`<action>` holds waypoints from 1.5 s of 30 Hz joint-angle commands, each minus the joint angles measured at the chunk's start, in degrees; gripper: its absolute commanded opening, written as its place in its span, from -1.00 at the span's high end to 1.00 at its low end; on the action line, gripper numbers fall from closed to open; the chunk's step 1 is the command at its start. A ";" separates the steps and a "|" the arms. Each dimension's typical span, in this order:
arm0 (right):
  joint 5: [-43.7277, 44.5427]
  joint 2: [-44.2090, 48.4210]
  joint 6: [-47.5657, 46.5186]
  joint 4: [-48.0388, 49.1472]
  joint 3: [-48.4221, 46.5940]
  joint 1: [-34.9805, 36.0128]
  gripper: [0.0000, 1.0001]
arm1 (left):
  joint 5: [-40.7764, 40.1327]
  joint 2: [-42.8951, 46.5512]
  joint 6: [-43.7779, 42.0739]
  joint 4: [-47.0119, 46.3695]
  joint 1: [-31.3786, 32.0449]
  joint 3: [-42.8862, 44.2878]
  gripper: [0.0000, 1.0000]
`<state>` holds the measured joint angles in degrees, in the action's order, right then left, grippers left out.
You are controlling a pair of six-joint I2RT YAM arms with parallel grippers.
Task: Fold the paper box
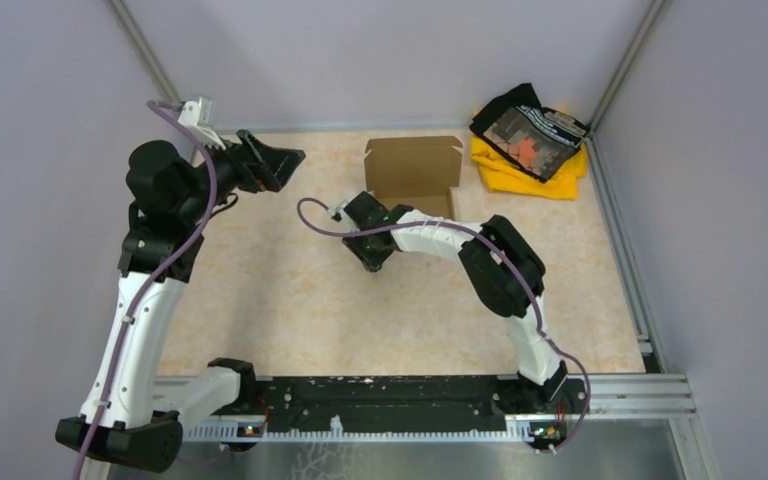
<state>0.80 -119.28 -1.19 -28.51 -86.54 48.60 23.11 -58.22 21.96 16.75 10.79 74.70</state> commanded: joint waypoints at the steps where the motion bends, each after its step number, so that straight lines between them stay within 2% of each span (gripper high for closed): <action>1: -0.09 1.02 0.83 -2.72 1.83 0.36 0.29 | -0.14 0.89 -0.73 -0.98 0.19 -0.44 -0.98; 5: -0.18 1.46 0.79 -2.62 2.15 0.36 0.39 | -0.09 0.92 -0.69 -1.01 0.19 -0.52 -0.98; 45: 3.11 5.00 1.79 -4.51 -0.19 0.29 0.39 | -0.18 0.95 -0.60 -1.44 0.19 -1.05 -0.98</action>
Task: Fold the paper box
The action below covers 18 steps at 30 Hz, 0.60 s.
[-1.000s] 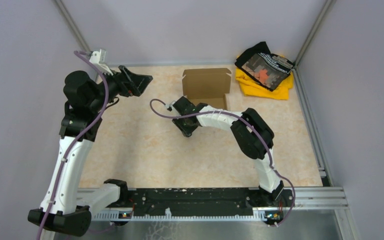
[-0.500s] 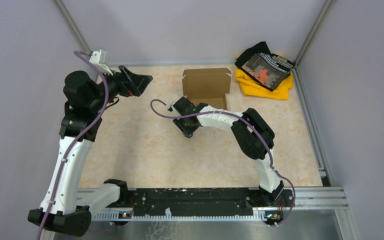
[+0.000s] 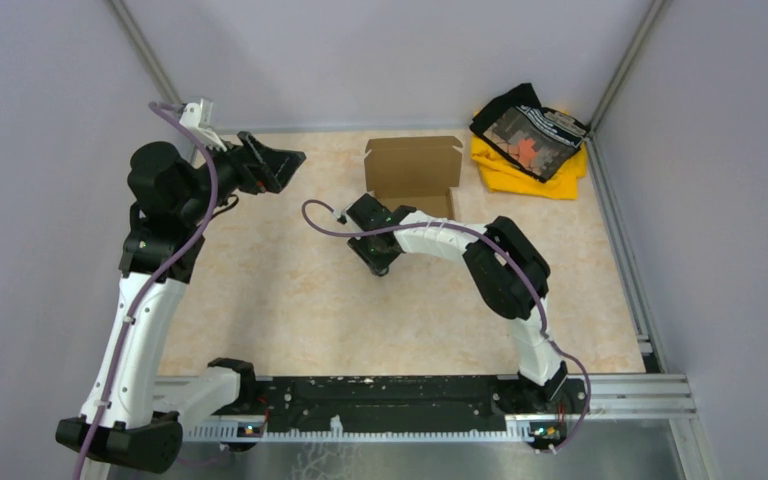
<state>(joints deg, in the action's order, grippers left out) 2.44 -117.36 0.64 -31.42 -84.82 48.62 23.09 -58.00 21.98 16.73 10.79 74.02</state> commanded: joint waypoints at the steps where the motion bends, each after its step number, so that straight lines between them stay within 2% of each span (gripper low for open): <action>1: 1.51 3.08 -0.15 -1.66 -2.04 0.25 0.39 | -0.20 0.72 -0.63 -1.36 0.20 -0.37 -0.98; 18: 1.70 4.07 -0.36 -3.01 -4.45 -0.10 0.39 | -0.14 -0.01 -0.49 -1.74 0.19 -0.28 -0.98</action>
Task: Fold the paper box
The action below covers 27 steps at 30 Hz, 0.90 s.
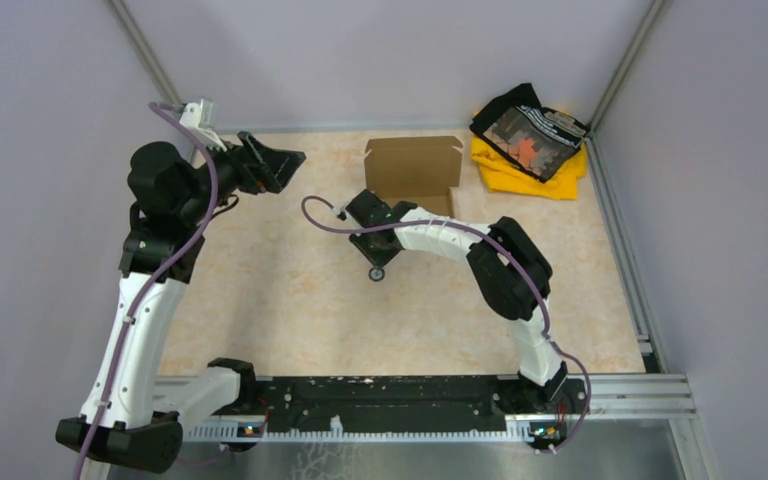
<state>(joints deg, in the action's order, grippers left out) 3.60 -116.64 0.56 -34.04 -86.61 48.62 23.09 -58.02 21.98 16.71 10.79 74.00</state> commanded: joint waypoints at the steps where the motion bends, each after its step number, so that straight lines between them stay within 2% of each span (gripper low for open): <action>1: 0.46 3.36 -0.27 -0.40 -2.75 -0.20 0.39 | -0.15 0.01 -0.45 -1.68 0.20 -0.26 -0.98; 2: 0.45 3.39 -0.22 -0.43 -2.84 -0.19 0.38 | -0.08 0.02 -0.49 -1.72 0.16 -0.26 -0.98; 5: -0.38 3.51 -0.28 -0.74 -2.64 -0.19 0.20 | -0.28 0.13 -0.54 -1.68 0.16 -0.39 -0.98; 8: -1.71 5.21 -0.25 0.42 -0.40 0.02 -0.13 | -0.56 0.15 -0.75 -1.67 0.17 -0.83 -0.98; 9: -1.83 6.37 -0.28 1.30 0.70 0.25 -0.19 | -0.73 0.15 -0.90 -1.76 0.16 -1.23 -0.98; 17: -1.44 16.37 0.93 7.49 9.36 0.56 -0.42 | -8.41 -2.82 -1.22 -2.81 -0.49 -6.11 -0.98; 19: -1.15 16.12 0.77 7.17 9.54 0.93 -0.47 | -8.71 -4.79 -0.45 -3.20 -2.51 -7.71 -0.98; 20: -0.70 15.94 0.80 7.35 9.91 1.13 -0.70 | -7.80 -5.82 0.17 -3.56 -4.03 -8.65 -0.98; 23: 1.27 16.67 1.57 8.63 12.04 1.87 -0.95 | -4.02 -8.31 2.33 -6.33 -10.00 -12.17 -0.98; 27: 0.27 20.01 4.33 11.33 15.68 2.37 -0.97 | 0.16 -14.87 4.36 -6.50 -14.18 -13.18 -0.98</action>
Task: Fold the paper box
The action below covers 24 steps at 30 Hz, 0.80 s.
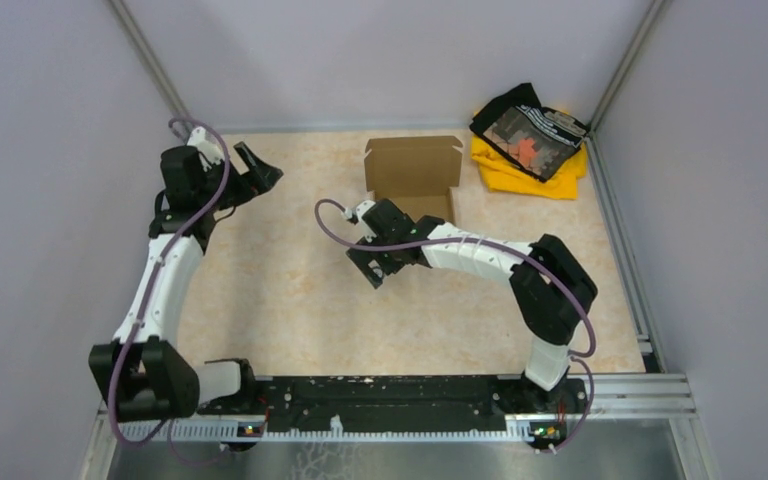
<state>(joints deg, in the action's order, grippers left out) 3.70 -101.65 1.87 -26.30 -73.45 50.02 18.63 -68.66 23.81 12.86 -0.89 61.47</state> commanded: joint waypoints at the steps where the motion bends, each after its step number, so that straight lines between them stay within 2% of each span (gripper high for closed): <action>1: 0.25 5.61 3.91 4.17 3.18 1.34 -0.98 | 5.87 -5.61 3.00 -2.60 -2.54 -0.72 -0.98; 6: 7.25 7.36 6.68 4.87 5.41 3.50 -0.97 | 7.44 -6.09 4.42 -4.92 -1.59 -3.88 -0.98; 10: 13.52 11.55 2.00 3.62 9.80 6.77 -0.97 | 5.13 -4.79 3.23 -3.83 0.29 -4.94 -0.98; 13: 21.93 13.54 1.13 4.96 13.20 10.44 -0.97 | 3.19 -4.16 3.16 -3.98 3.16 -5.99 -0.98; 18: 16.61 11.63 9.47 4.48 10.41 8.62 -0.97 | -3.66 -3.35 2.46 -2.88 9.22 -7.57 -0.98; 22: 24.84 14.13 14.30 2.73 10.58 6.87 -0.95 | -9.32 -3.87 0.95 -0.07 17.90 -7.11 -0.98; 24: 21.34 17.70 17.67 1.62 11.87 2.37 -0.86 | -9.57 -3.91 0.68 0.23 20.66 -8.17 -0.98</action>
<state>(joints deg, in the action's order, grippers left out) 23.07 -90.24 11.90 -23.64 -60.45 57.89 13.74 -73.28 26.35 11.68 14.68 54.15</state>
